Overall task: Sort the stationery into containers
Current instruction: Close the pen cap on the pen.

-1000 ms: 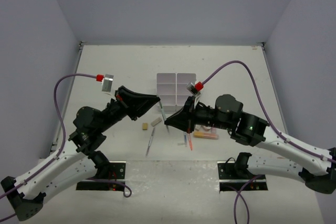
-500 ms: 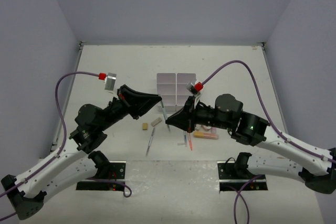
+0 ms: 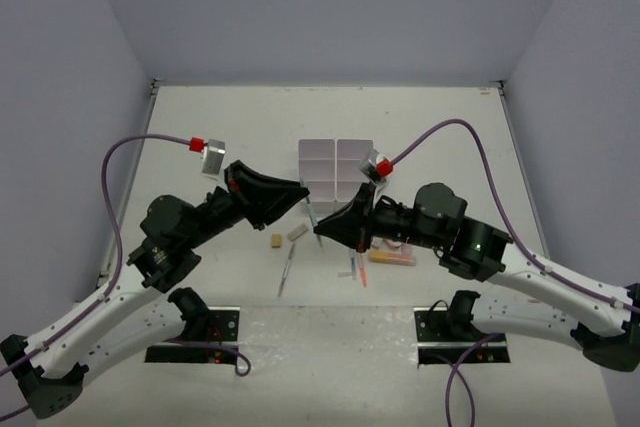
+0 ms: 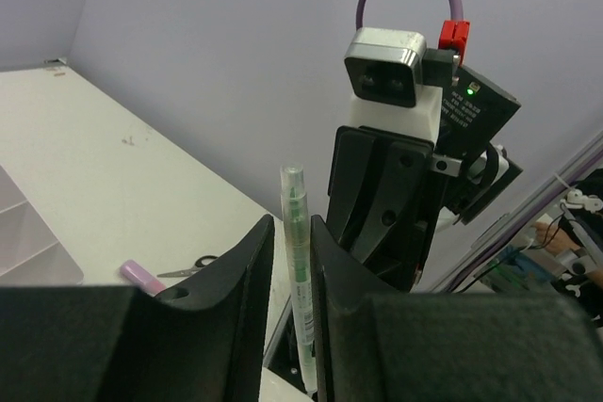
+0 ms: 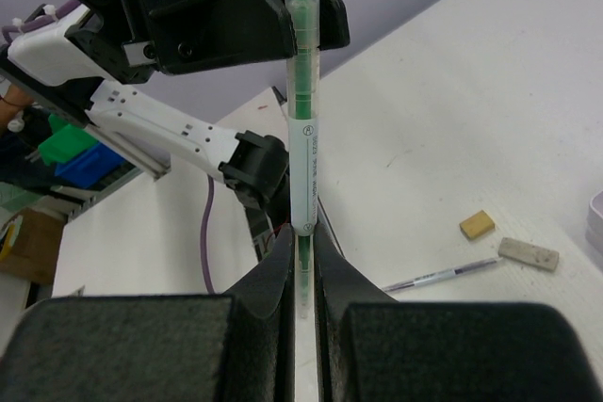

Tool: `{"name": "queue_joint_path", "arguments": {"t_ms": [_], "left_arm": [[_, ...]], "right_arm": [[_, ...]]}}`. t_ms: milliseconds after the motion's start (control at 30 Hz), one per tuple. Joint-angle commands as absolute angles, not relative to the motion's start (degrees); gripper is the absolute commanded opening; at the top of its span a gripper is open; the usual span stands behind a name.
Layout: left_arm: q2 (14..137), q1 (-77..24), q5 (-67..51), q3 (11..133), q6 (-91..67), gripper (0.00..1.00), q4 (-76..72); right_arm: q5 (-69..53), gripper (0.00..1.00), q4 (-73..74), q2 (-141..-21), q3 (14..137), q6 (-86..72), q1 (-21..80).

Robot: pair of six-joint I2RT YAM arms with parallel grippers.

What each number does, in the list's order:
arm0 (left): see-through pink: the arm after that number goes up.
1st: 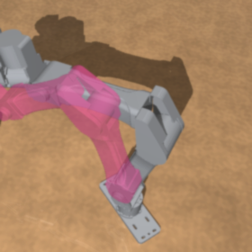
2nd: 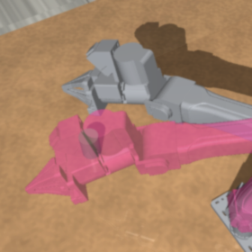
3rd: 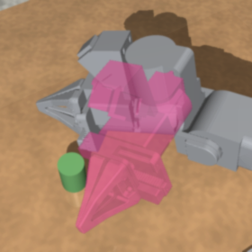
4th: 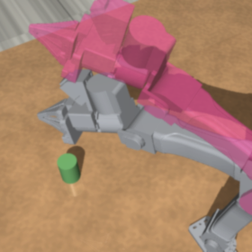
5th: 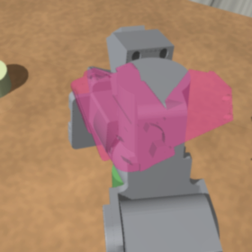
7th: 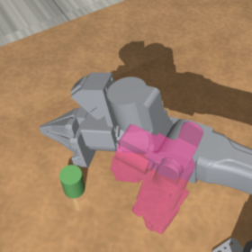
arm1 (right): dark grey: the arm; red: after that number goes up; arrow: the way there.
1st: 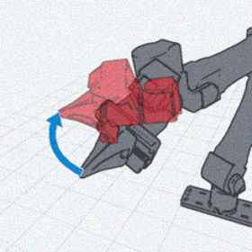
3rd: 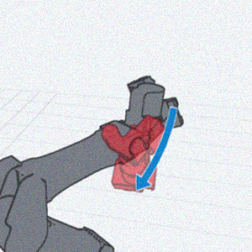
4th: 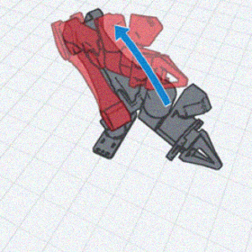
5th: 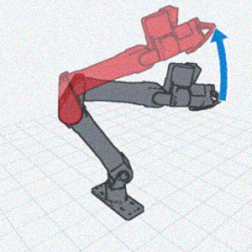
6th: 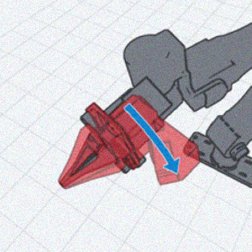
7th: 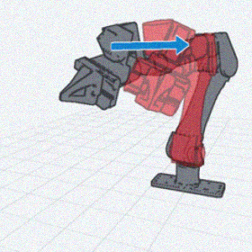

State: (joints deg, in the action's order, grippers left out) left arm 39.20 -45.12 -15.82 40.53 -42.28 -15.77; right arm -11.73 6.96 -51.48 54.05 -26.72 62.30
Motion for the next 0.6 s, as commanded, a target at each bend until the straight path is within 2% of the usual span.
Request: {"name": "queue_joint_path", "arguments": {"t_ms": [0, 133, 367, 400, 500, 567], "left_arm": [[39.0, -45.0, -17.4, 42.8, -38.9, 0.24, -12.8], [39.2, -44.9, -17.6, 43.1, -38.6, 0.27, -12.4], [39.2, -45.0, -19.1, 42.9, -38.8, 0.25, -12.7], [39.3, -45.0, -19.4, 42.9, -38.8, 0.21, -12.7], [39.3, -45.0, -19.7, 42.9, -38.6, 0.01, -12.7], [39.2, -45.0, -20.2, 43.1, -38.1, 0.0, -12.7]], "right_arm": [[-13.4, 0.0, -1.9, -51.3, 53.5, -26.2, 62.5], [-13.4, 0.0, -2.4, -51.4, 53.6, -26.3, 62.5], [-12.0, 0.0, -2.2, -51.2, 53.8, -26.9, 62.4], [-11.8, 0.0, -2.4, -51.2, 53.7, -27.0, 62.5], [-12.4, 0.0, -3.3, -51.6, 53.7, -27.2, 62.4], [-13.8, 0.0, -4.8, -52.3, 53.4, -27.0, 62.5]]}}
